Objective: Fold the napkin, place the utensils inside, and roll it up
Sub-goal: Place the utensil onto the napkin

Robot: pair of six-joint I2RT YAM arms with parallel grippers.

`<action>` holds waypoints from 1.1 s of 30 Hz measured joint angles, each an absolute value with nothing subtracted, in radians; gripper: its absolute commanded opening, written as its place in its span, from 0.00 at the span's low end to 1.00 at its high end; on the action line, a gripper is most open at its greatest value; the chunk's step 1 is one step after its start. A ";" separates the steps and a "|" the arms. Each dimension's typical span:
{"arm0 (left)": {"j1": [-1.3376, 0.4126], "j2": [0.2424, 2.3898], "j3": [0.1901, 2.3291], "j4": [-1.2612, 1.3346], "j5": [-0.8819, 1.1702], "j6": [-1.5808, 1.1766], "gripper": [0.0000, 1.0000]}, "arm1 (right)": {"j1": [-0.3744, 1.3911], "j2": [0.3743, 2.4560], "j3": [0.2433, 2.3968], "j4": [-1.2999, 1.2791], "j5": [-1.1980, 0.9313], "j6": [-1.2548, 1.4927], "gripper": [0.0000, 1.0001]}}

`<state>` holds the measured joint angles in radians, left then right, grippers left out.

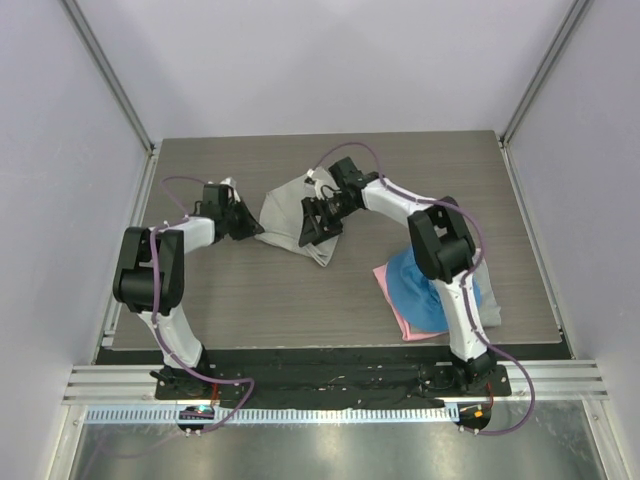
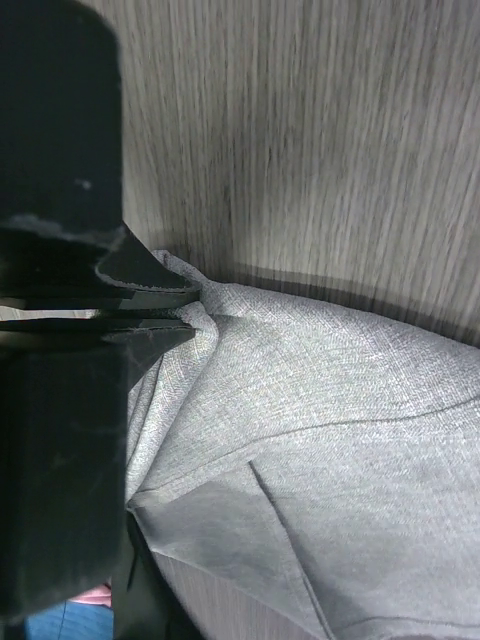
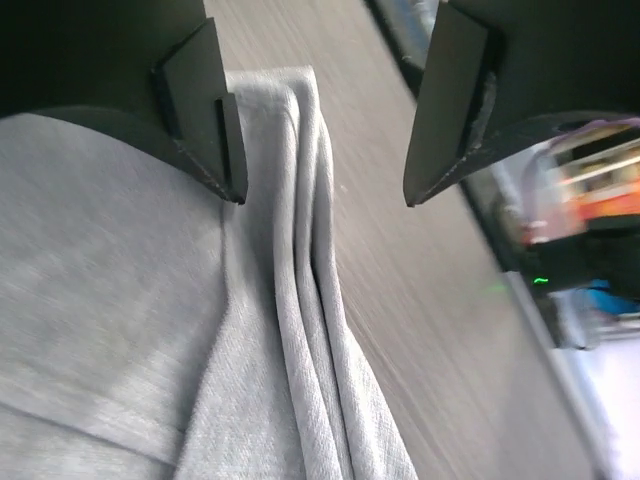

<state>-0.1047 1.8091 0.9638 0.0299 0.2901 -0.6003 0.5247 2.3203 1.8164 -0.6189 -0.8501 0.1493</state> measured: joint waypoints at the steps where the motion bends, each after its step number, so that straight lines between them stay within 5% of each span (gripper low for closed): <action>1: -0.103 1.813 0.976 0.009 0.290 -0.595 0.00 | 0.528 2.270 1.768 -0.590 -0.801 0.135 0.75; 9: -0.102 1.833 1.037 -0.093 0.292 -0.587 0.00 | 0.603 1.937 1.370 -0.316 -0.434 0.006 0.77; 22: -0.102 1.833 1.045 -0.124 0.295 -0.578 0.00 | 0.808 1.890 1.197 -0.104 -0.075 -0.207 0.76; 28: -0.102 1.833 1.049 -0.133 0.296 -0.570 0.00 | 0.808 1.905 1.206 -0.102 -0.003 -0.247 0.58; 33: -0.102 1.833 1.056 -0.147 0.296 -0.567 0.00 | 0.812 1.920 1.207 -0.126 0.003 -0.263 0.52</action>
<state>-0.1024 1.8328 1.0561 -0.1471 0.2958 -0.5674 0.8124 1.9202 1.2068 -0.1265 0.0029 -0.2630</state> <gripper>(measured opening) 0.038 0.535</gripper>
